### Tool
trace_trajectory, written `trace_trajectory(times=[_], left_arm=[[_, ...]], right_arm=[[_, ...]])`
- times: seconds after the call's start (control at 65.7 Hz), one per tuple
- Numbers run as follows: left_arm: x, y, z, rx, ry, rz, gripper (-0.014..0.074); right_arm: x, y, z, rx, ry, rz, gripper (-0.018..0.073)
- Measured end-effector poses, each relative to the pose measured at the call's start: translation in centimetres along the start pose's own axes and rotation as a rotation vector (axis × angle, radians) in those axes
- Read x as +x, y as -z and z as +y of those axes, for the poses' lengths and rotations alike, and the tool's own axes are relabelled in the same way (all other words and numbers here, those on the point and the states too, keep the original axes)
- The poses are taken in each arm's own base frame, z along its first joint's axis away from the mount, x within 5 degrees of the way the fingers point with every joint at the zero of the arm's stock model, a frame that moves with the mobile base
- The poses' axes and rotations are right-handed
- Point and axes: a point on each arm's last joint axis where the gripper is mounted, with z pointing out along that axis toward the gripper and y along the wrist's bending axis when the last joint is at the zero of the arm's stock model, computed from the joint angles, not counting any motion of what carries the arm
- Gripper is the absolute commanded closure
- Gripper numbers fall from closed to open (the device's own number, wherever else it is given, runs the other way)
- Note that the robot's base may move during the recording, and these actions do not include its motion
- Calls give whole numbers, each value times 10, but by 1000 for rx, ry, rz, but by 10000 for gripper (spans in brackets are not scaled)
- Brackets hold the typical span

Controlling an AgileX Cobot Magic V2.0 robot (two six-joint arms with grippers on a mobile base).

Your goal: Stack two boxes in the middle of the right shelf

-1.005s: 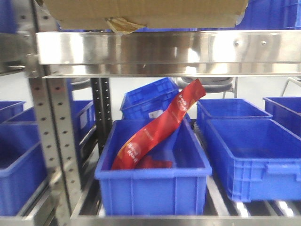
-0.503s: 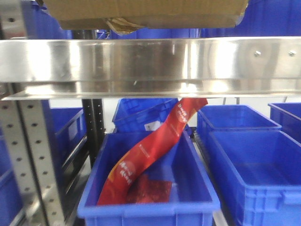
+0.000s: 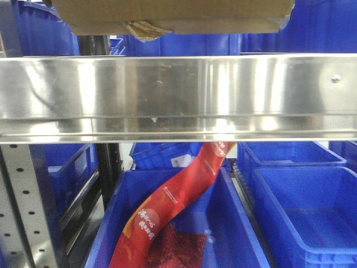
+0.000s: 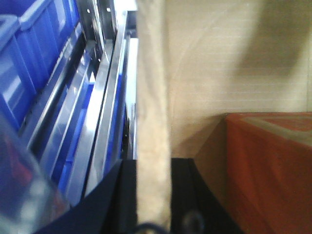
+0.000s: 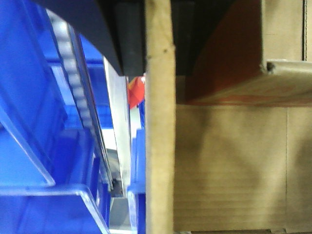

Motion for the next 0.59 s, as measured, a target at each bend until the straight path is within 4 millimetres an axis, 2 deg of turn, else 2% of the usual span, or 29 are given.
trace_trajectory(times=[0.594], left_arm=[[0,0,0,0,-2,0,707]], right_arm=[[0,0,0,0,0,0,713]])
